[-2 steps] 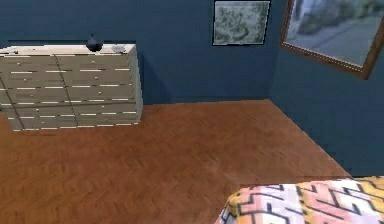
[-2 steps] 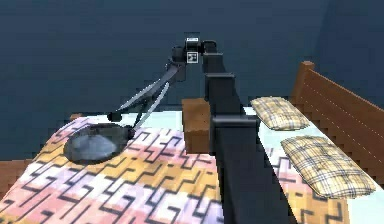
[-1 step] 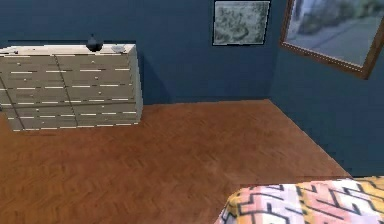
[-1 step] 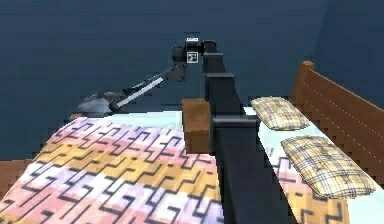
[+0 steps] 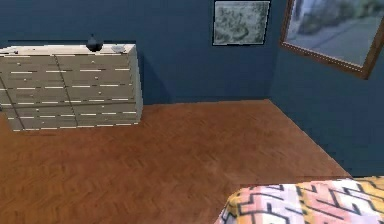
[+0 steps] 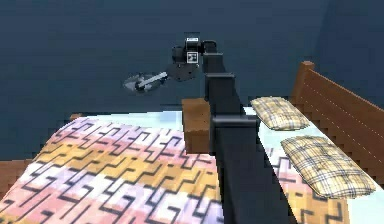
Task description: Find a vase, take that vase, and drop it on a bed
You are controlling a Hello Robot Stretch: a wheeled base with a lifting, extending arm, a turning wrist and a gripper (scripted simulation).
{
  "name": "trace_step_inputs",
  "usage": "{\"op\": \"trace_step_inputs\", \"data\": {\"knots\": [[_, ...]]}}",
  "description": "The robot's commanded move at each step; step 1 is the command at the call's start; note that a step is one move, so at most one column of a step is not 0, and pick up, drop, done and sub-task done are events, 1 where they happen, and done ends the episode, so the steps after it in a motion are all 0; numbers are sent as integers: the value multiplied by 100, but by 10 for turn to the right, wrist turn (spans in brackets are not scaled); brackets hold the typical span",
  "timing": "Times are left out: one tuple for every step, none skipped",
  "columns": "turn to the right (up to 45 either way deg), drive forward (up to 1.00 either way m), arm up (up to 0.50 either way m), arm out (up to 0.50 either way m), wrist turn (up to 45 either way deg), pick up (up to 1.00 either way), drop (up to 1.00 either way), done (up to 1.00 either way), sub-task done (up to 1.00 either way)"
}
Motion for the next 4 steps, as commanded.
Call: {"op": "trace_step_inputs", "data": {"knots": [[0,0,0,0,420,0,0,0,0],[0,0,-24,0,0,0,0,0,0],[0,0,-32,0,0,0,0,0,0],[0,0,0,0,0,0,100,0,0]]}}
